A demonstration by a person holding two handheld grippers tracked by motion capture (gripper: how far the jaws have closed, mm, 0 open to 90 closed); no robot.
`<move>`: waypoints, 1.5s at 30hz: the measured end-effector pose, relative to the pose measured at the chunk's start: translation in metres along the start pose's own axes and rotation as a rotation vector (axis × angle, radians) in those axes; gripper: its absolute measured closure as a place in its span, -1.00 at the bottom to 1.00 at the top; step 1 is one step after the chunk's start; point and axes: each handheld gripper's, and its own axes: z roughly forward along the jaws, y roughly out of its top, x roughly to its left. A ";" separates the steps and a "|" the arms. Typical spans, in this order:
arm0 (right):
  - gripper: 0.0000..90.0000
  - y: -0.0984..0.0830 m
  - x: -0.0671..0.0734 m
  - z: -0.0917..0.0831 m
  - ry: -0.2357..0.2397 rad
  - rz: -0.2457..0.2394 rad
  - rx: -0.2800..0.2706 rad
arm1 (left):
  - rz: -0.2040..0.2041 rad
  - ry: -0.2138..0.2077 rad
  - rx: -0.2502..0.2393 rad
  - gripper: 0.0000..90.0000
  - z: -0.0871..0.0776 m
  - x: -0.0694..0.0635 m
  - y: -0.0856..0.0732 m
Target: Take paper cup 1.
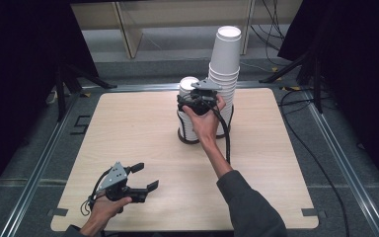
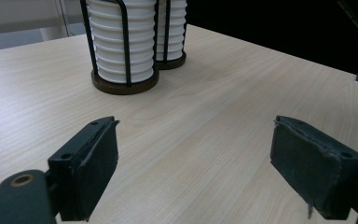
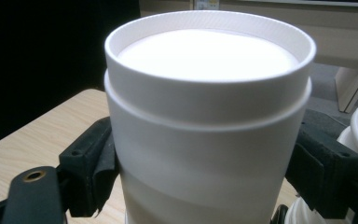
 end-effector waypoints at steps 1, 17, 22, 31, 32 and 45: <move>-0.58 0.001 -0.001 -0.001 -0.007 -0.028 0.006 | 0.005 0.003 0.006 -0.67 -0.001 0.000 0.000; -0.55 0.020 0.005 -0.012 -0.019 -0.022 -0.055 | 0.004 0.007 0.017 -0.67 0.000 0.000 0.000; -0.56 0.032 0.006 -0.019 -0.002 -0.042 -0.090 | 0.007 0.010 0.025 -0.67 -0.001 -0.001 0.000; -0.55 0.049 0.002 -0.031 0.023 -0.032 -0.132 | 0.005 0.008 0.029 -0.67 -0.001 0.000 0.000; -0.55 0.051 0.003 -0.033 0.022 -0.025 -0.139 | 0.005 0.008 0.029 -0.67 0.000 0.000 0.000; -0.55 0.080 0.006 -0.061 0.061 -0.067 -0.214 | 0.000 0.014 0.014 -0.67 0.001 0.001 -0.001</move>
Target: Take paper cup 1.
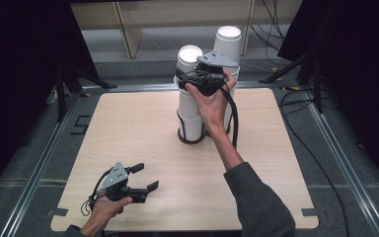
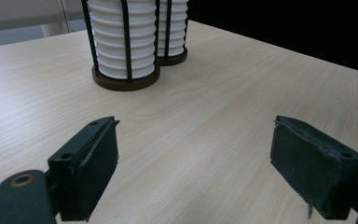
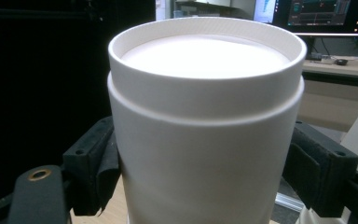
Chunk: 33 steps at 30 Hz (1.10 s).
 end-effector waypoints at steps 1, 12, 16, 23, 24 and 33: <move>-0.55 0.001 0.001 -0.006 0.024 0.010 0.001 | 0.002 0.001 -0.002 -0.67 0.000 0.000 0.000; -0.55 -0.017 0.004 -0.038 0.136 0.019 0.023 | -0.009 0.015 -0.003 -0.67 -0.001 0.002 0.000; -0.55 -0.034 0.008 -0.056 0.197 0.026 0.058 | -0.016 0.013 -0.016 -0.67 0.000 0.002 0.000; -0.55 -0.059 0.013 -0.077 0.239 -0.012 0.077 | -0.009 0.022 -0.003 -0.67 0.000 0.003 0.000; -0.55 -0.059 0.013 -0.077 0.239 -0.012 0.077 | -0.009 0.022 -0.003 -0.67 0.000 0.003 0.000; -0.55 -0.102 0.022 -0.078 0.316 0.032 0.123 | -0.011 0.003 -0.035 -0.67 -0.001 0.002 0.000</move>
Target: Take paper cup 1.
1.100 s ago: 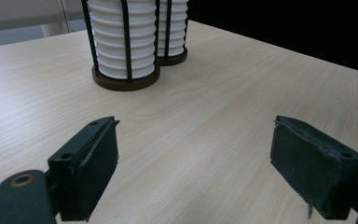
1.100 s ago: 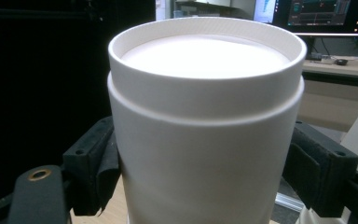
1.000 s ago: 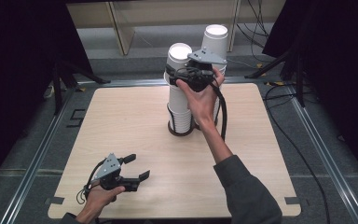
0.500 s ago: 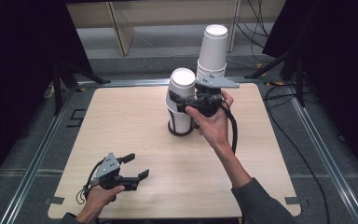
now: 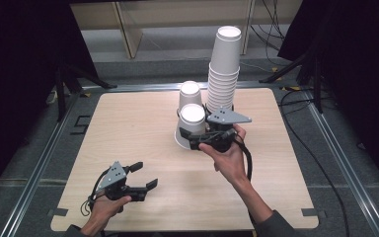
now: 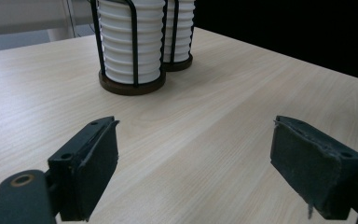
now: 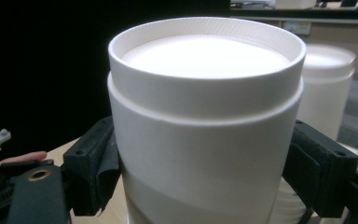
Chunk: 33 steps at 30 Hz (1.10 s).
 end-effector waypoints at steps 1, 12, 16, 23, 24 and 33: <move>-0.55 -0.004 -0.001 0.001 -0.006 -0.017 0.021 | -0.002 0.003 0.006 -0.67 -0.001 -0.001 0.001; -0.56 -0.030 0.003 0.014 0.059 0.023 0.088 | 0.004 -0.016 0.007 -0.67 0.000 -0.002 0.000; -0.56 -0.036 0.005 0.014 0.085 0.032 0.096 | 0.003 -0.017 0.008 -0.67 0.001 -0.002 0.000; -0.56 -0.049 0.008 0.019 0.117 0.021 0.110 | 0.009 -0.023 0.004 -0.67 0.001 -0.002 0.000; -0.56 -0.050 0.008 0.018 0.109 0.018 0.119 | 0.008 -0.024 0.004 -0.67 0.001 -0.002 0.000; -0.56 -0.061 0.017 0.022 0.161 0.019 0.137 | 0.011 -0.051 0.024 -0.67 0.003 -0.005 0.000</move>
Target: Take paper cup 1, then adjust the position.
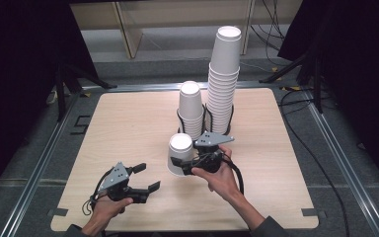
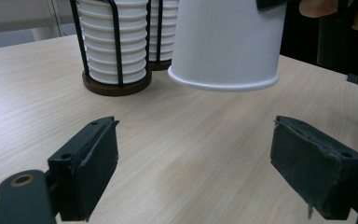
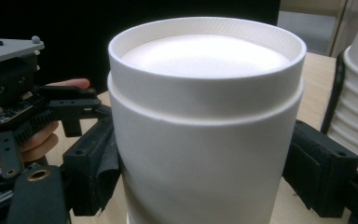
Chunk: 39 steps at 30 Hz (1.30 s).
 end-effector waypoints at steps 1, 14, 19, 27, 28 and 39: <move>-0.56 -0.001 0.001 0.001 0.021 0.014 -0.002 | 0.000 -0.006 -0.001 -0.67 0.000 0.000 0.000; -0.56 0.001 0.023 0.017 0.080 0.008 0.016 | 0.003 -0.038 -0.002 -0.67 0.001 -0.002 -0.001; -0.56 -0.001 0.027 0.021 0.095 0.000 0.016 | 0.008 -0.043 -0.010 -0.67 0.002 -0.003 -0.001; -0.56 -0.002 0.034 0.029 0.111 -0.027 0.020 | 0.032 -0.053 0.015 -0.69 0.002 -0.006 0.000; -0.56 -0.002 0.035 0.029 0.111 -0.031 0.026 | 0.032 -0.054 0.019 -0.70 0.002 -0.007 0.000; -0.56 -0.005 0.047 0.042 0.150 0.024 -0.010 | 0.037 -0.049 0.009 -0.95 0.006 -0.007 -0.002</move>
